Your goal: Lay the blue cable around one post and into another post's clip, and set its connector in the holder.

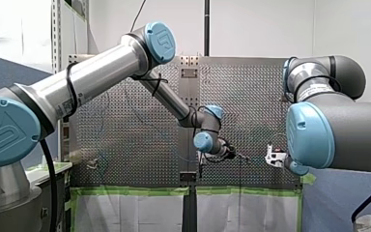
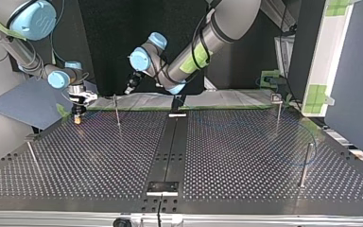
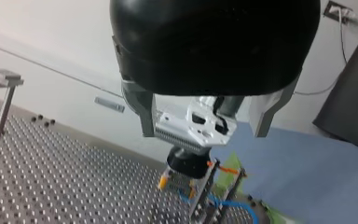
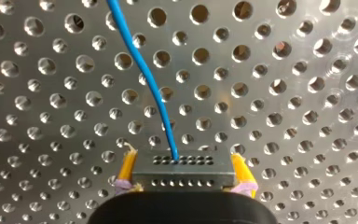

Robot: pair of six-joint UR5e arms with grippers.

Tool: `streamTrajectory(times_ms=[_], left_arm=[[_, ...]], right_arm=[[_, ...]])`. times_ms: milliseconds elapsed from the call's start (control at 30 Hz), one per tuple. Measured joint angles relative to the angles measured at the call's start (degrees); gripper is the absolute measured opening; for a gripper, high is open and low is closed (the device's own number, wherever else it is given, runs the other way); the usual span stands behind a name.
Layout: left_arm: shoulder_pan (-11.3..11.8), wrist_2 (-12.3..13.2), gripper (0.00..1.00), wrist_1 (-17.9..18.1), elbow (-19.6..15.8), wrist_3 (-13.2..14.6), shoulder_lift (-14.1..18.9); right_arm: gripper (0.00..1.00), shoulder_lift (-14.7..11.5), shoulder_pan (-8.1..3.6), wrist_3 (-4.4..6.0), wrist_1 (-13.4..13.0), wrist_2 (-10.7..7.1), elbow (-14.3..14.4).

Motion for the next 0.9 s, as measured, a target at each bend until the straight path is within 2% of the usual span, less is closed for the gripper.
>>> streamTrajectory(times_ms=[200,900], left_arm=[[0.1,-2.9,1.00,-1.4,0.0,0.7,0.0],[0.1,-13.4,1.00,-1.4,-0.5,0.7,0.0]], right_arm=[[0.00,0.0,0.03,0.15,0.0,0.01,0.0],[0.00,0.1,0.07,0.24,0.0,-0.07,0.0]])
